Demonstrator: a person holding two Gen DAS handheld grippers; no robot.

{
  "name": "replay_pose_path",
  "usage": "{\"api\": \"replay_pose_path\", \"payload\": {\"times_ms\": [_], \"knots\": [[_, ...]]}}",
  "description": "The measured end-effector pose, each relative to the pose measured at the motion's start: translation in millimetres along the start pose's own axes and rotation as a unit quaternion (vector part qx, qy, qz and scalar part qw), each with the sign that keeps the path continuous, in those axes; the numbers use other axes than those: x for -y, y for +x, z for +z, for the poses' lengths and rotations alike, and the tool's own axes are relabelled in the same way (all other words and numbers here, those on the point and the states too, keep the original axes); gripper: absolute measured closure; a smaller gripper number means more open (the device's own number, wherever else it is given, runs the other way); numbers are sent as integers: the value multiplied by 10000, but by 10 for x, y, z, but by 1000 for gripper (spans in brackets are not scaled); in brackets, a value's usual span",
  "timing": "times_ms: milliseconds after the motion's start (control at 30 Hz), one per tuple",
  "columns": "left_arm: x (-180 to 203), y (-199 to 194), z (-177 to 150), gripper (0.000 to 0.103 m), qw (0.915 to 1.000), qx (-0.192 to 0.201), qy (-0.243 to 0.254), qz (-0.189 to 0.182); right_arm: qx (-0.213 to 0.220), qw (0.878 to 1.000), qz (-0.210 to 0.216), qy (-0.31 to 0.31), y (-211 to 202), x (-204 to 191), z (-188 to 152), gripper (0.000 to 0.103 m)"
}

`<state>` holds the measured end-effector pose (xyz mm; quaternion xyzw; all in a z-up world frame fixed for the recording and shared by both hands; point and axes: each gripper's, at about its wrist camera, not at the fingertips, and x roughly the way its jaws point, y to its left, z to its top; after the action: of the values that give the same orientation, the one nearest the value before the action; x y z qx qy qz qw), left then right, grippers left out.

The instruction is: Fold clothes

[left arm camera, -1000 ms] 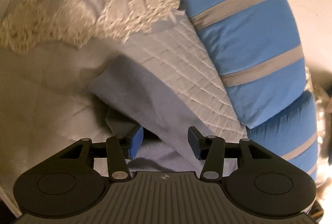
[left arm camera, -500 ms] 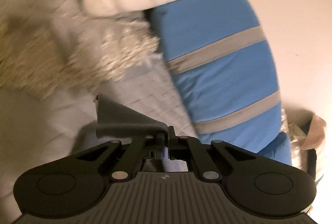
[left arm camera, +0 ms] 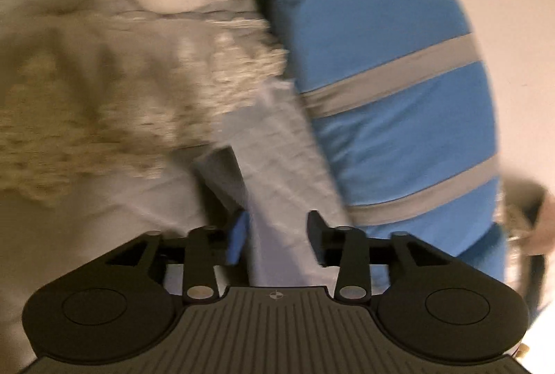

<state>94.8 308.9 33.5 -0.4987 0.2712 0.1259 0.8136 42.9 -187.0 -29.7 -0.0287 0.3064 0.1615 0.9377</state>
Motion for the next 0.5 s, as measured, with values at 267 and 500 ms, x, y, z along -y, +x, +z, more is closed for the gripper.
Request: {"api": "replay_pose_path", "payload": {"times_ms": [267, 500], "knots": [[-213, -248, 71, 49, 9921, -272, 463, 1137, -4, 10000, -36, -13, -34, -18, -1, 0], [-385, -255, -47, 50, 9867, -916, 271, 1315, -9, 10000, -28, -14, -49, -10, -8, 0]]}}
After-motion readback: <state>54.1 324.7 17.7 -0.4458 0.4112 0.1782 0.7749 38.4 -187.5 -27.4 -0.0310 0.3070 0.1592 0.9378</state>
